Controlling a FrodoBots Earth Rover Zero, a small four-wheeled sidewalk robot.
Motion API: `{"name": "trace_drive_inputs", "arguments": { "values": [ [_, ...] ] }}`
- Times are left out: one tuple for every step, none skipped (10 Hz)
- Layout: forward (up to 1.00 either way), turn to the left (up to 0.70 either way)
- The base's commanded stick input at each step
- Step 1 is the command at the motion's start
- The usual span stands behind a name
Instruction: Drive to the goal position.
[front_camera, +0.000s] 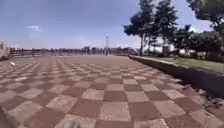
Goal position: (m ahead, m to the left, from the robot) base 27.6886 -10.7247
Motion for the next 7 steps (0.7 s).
{"name": "trace_drive_inputs", "arguments": {
  "values": [
    [0.70,0.00],
    [0.70,0.00],
    [0.70,0.00],
    [0.70,0.00],
    [0.70,0.00],
    [0.70,0.00],
    [0.70,0.00]
  ]
}}
